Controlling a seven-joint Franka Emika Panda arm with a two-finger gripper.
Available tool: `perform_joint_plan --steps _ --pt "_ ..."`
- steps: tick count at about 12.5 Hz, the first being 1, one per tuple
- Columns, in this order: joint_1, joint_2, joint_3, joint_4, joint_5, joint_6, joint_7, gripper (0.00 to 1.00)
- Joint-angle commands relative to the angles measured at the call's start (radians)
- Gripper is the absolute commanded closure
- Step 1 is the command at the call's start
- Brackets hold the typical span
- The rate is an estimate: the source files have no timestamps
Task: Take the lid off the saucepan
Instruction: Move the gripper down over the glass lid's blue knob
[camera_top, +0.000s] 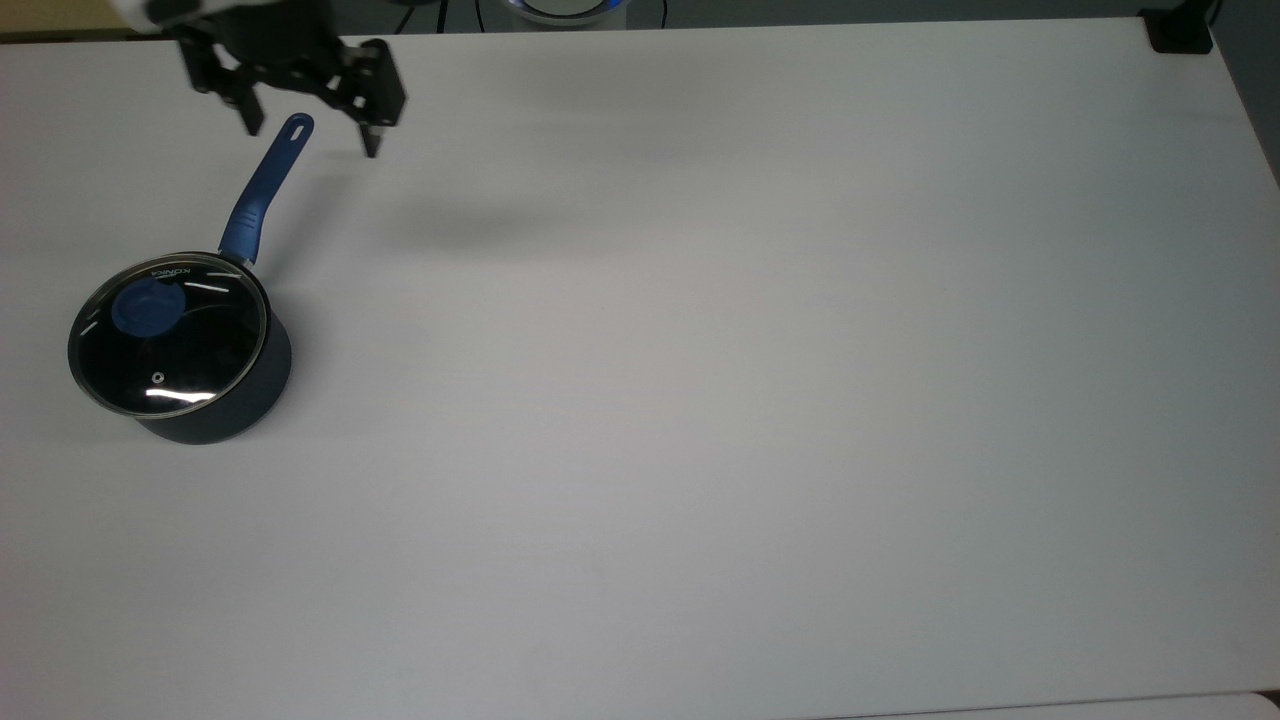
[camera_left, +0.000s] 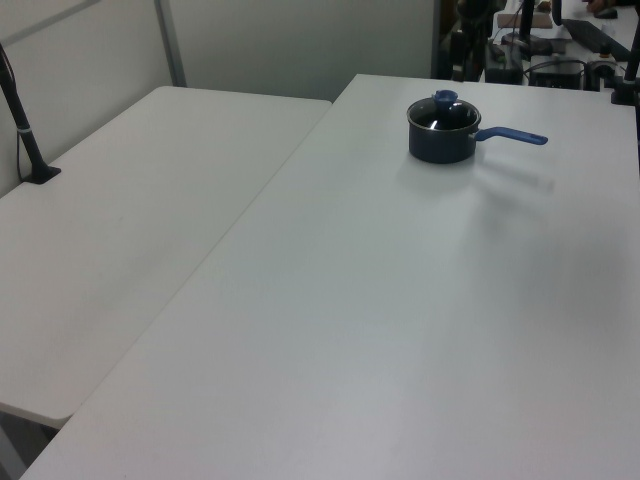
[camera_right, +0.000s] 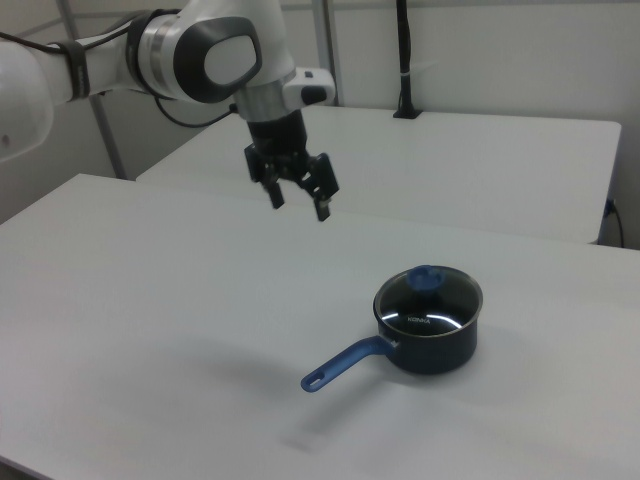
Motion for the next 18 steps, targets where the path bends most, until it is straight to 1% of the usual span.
perform_joint_plan --steps 1,4,8,9,12,14,15,18 --pt "-0.040 0.004 -0.006 0.015 0.021 0.090 0.012 0.00" --pt "-0.115 0.058 -0.006 0.018 0.017 0.198 0.019 0.00" --pt "-0.178 0.151 -0.007 0.018 0.011 0.344 0.017 0.00" --pt "-0.184 0.179 -0.007 0.018 0.010 0.369 0.014 0.00" --pt "-0.186 0.210 -0.009 0.018 0.010 0.392 -0.018 0.00" --pt "-0.186 0.243 -0.035 0.018 0.014 0.471 -0.029 0.00" --pt "-0.190 0.257 -0.036 0.018 0.016 0.493 -0.029 0.00" --pt "-0.191 0.276 -0.037 0.017 0.022 0.489 -0.046 0.00"
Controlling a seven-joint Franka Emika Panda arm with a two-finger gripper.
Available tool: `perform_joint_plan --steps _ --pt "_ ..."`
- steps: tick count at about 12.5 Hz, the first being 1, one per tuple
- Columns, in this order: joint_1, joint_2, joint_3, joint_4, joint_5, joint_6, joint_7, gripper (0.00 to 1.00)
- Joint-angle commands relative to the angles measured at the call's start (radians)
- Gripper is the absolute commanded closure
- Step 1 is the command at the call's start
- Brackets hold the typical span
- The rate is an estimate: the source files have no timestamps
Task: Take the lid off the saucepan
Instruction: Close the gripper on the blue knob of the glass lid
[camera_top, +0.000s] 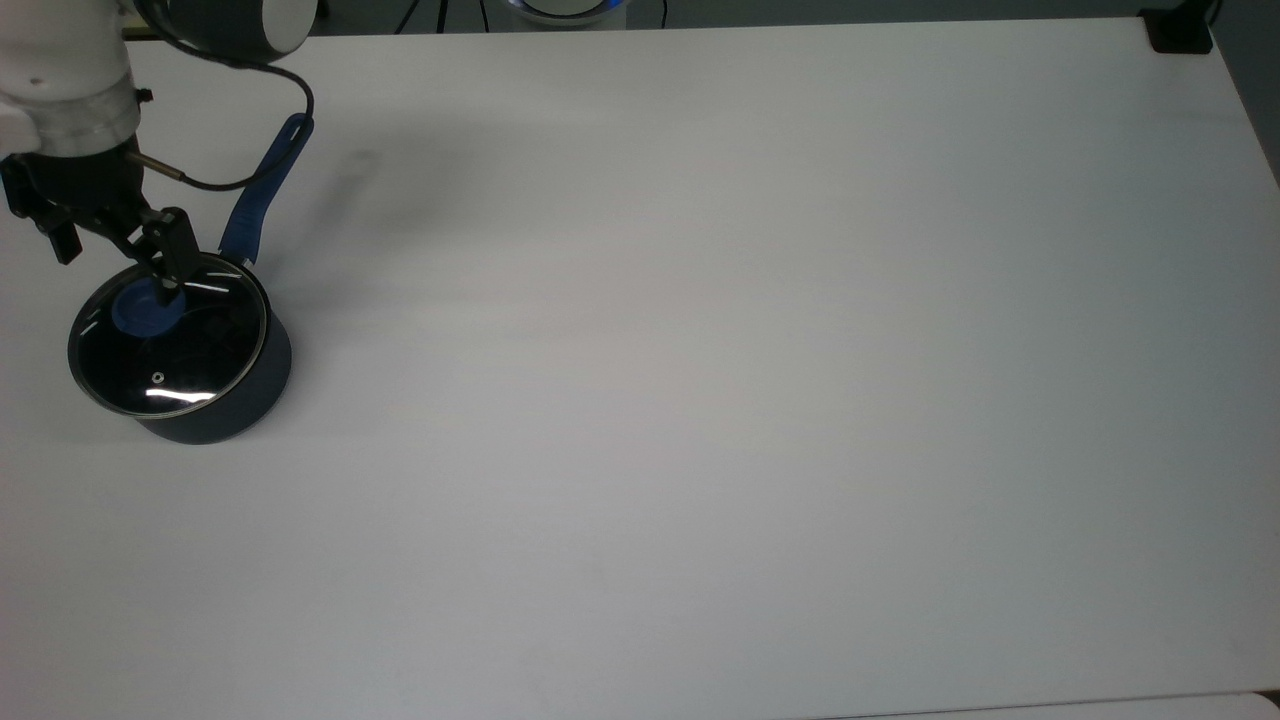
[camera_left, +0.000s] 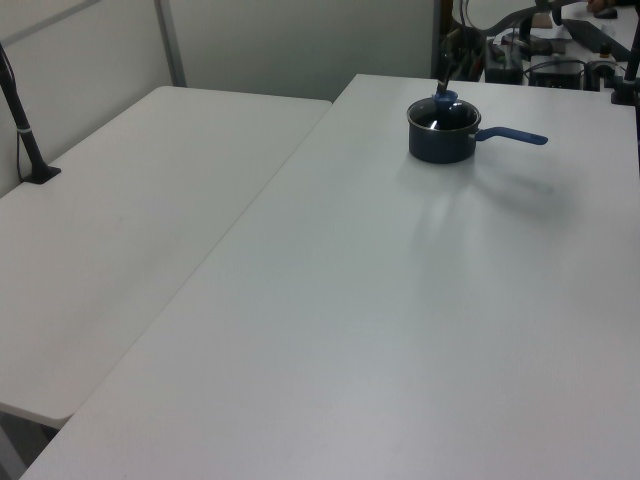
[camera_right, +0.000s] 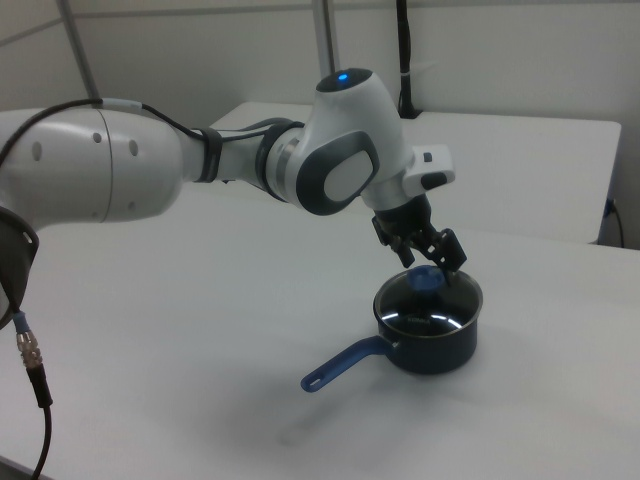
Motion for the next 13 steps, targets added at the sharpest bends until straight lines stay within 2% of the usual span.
perform_joint_plan --steps 1,13 --pt "0.007 0.013 -0.008 0.007 0.020 0.010 -0.031 0.00" --pt "0.035 0.065 -0.002 0.028 0.017 0.018 -0.030 0.00"
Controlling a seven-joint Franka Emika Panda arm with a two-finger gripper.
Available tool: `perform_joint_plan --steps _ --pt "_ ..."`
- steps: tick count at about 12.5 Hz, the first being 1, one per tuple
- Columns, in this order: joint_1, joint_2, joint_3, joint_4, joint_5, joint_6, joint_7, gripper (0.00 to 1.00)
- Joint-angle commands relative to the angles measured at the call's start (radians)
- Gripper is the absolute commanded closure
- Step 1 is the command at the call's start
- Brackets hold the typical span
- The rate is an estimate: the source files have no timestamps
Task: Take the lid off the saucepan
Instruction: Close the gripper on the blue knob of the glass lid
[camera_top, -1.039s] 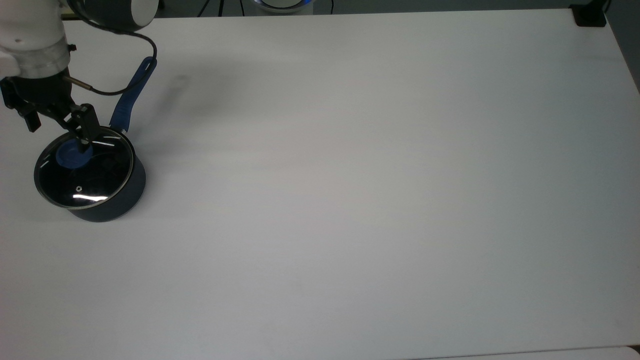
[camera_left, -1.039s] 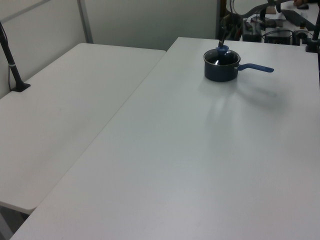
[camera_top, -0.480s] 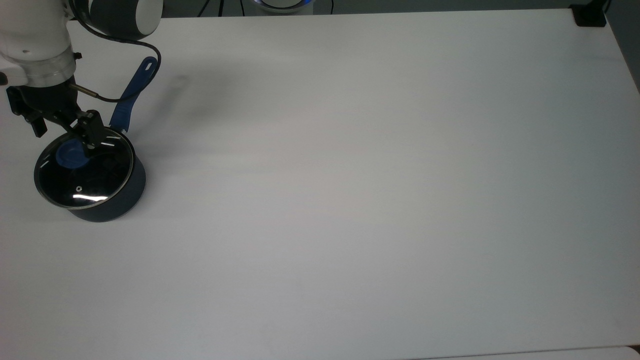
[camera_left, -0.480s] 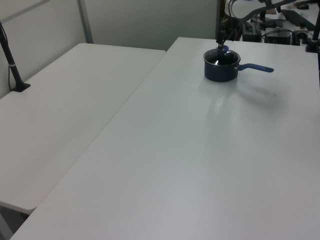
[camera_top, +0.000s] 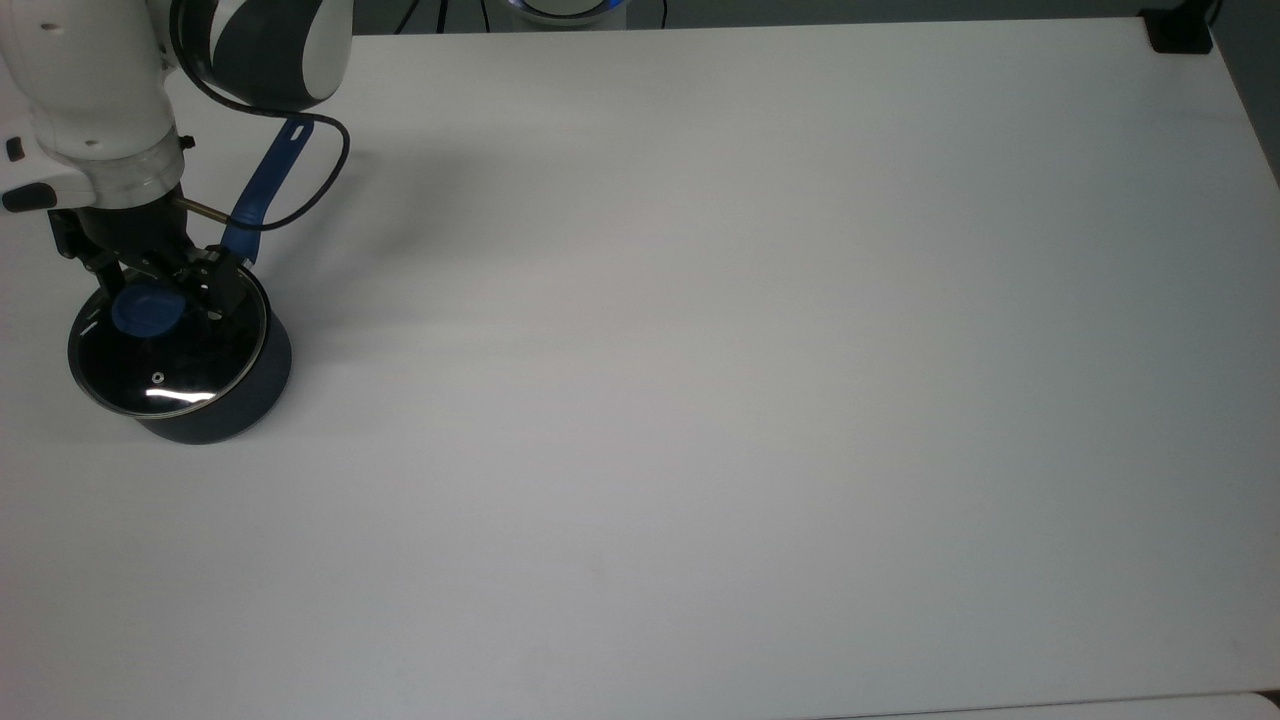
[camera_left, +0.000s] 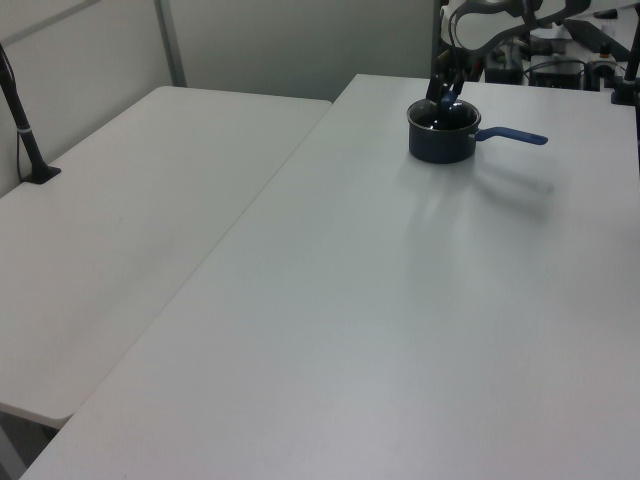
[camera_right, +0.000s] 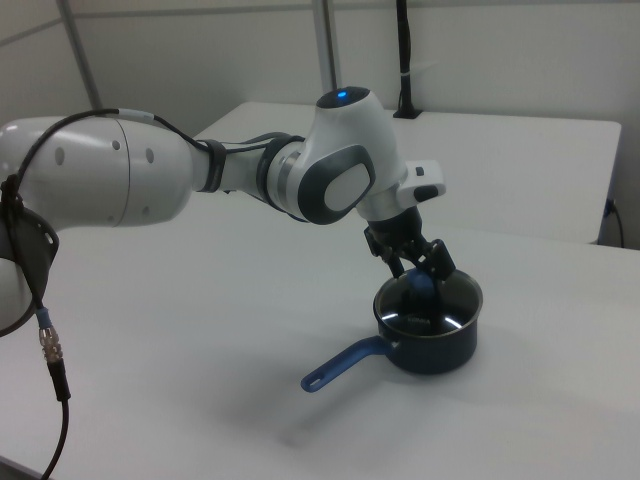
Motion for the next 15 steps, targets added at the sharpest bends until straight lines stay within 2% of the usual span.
perform_joint_plan --steps 1,2,8,9,11,13,15 --pt "0.006 0.010 -0.008 0.020 0.019 0.017 -0.027 0.00" --pt "0.004 0.010 -0.007 0.019 0.019 0.024 -0.026 0.01" --pt "0.003 0.008 -0.013 0.020 0.020 0.026 -0.049 0.32" --pt "0.001 0.007 -0.014 0.020 0.020 0.026 -0.050 0.35" --pt "-0.003 -0.001 -0.019 0.020 0.048 0.023 -0.079 0.42" --pt "-0.006 -0.008 -0.036 0.028 0.097 0.018 -0.118 0.43" --pt "-0.006 -0.010 -0.040 0.055 0.103 0.012 -0.118 0.43"
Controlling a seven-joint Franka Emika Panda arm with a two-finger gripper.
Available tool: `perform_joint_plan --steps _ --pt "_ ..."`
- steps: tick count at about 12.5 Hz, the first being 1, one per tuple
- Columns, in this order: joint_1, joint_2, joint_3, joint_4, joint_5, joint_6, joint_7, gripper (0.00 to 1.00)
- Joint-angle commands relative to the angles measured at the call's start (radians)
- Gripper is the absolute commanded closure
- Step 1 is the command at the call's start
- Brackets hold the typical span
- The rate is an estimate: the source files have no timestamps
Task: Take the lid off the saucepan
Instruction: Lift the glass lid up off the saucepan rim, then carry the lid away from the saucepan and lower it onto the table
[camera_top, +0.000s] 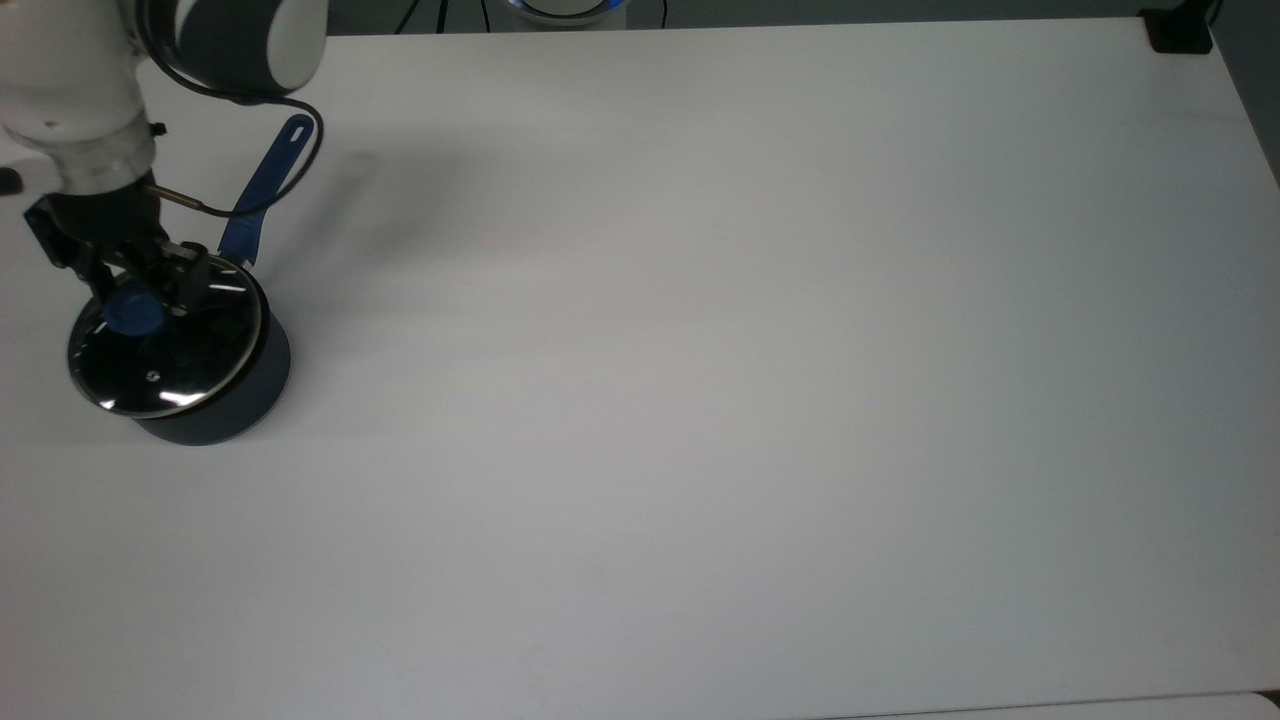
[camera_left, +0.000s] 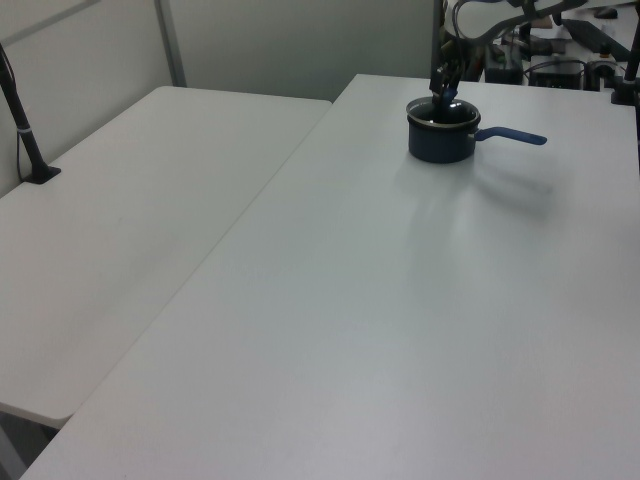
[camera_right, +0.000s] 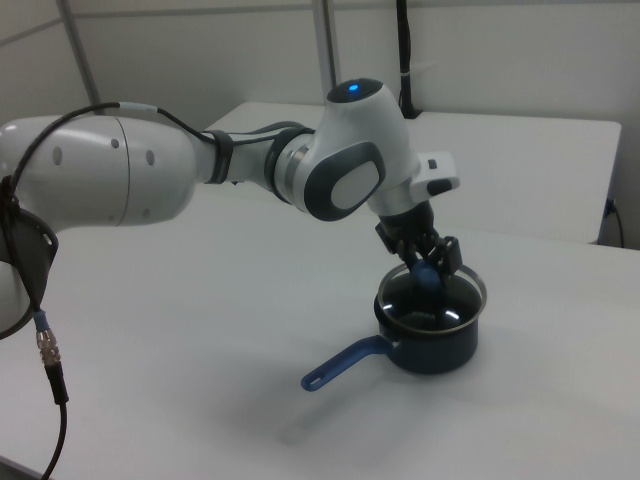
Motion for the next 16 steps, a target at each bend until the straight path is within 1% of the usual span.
perform_joint_plan --steps 1,4,6,7,8,9,10,13,16 --pt "0.004 -0.013 -0.017 0.023 0.026 0.004 -0.039 0.43" --pt "0.015 -0.036 -0.017 0.051 0.022 -0.087 -0.055 0.43" --pt "0.064 -0.068 -0.017 0.051 0.017 -0.126 -0.056 0.43" --pt "0.084 -0.100 -0.018 0.043 0.016 -0.156 -0.057 0.43" --pt "0.122 -0.126 -0.030 0.039 0.014 -0.196 -0.057 0.43" --pt "0.156 -0.161 -0.036 0.008 0.014 -0.207 -0.054 0.43" --pt "0.196 -0.201 -0.036 -0.048 0.008 -0.206 -0.057 0.43" --pt "0.292 -0.313 -0.036 -0.197 -0.046 -0.206 -0.043 0.43" --pt "0.368 -0.387 -0.030 -0.324 -0.119 -0.195 0.018 0.43"
